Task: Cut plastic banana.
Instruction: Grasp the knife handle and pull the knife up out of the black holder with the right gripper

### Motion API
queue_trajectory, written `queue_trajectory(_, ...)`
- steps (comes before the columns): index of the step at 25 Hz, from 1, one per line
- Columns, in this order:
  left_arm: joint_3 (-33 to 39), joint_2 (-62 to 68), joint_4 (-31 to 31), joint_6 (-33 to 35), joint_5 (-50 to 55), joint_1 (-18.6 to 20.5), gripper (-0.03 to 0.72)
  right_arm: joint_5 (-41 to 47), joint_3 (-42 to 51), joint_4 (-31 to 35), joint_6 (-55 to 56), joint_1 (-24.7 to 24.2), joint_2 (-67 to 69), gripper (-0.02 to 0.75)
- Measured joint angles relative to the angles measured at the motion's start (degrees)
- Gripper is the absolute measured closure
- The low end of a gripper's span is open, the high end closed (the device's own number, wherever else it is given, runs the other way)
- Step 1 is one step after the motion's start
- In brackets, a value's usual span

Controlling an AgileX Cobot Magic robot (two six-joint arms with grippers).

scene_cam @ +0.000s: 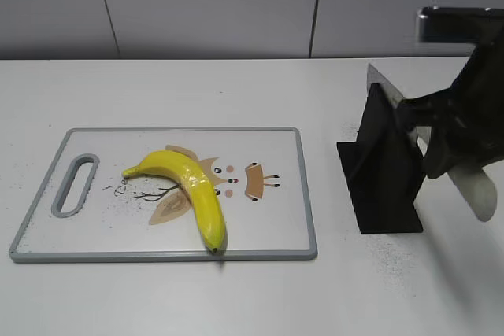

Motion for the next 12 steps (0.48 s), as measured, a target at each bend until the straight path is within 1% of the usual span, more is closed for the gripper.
queue_trajectory(7,0.0,0.0,0.0,0.0,0.0,0.0,0.175,0.58,-2.38,-2.83,3.55,0.0,-8.25,0.573)
queue_trajectory(12,0.0,0.0,0.0,0.0,0.0,0.0,0.175,2.32,-4.95,-3.45,3.86,0.0,-10.8,0.573)
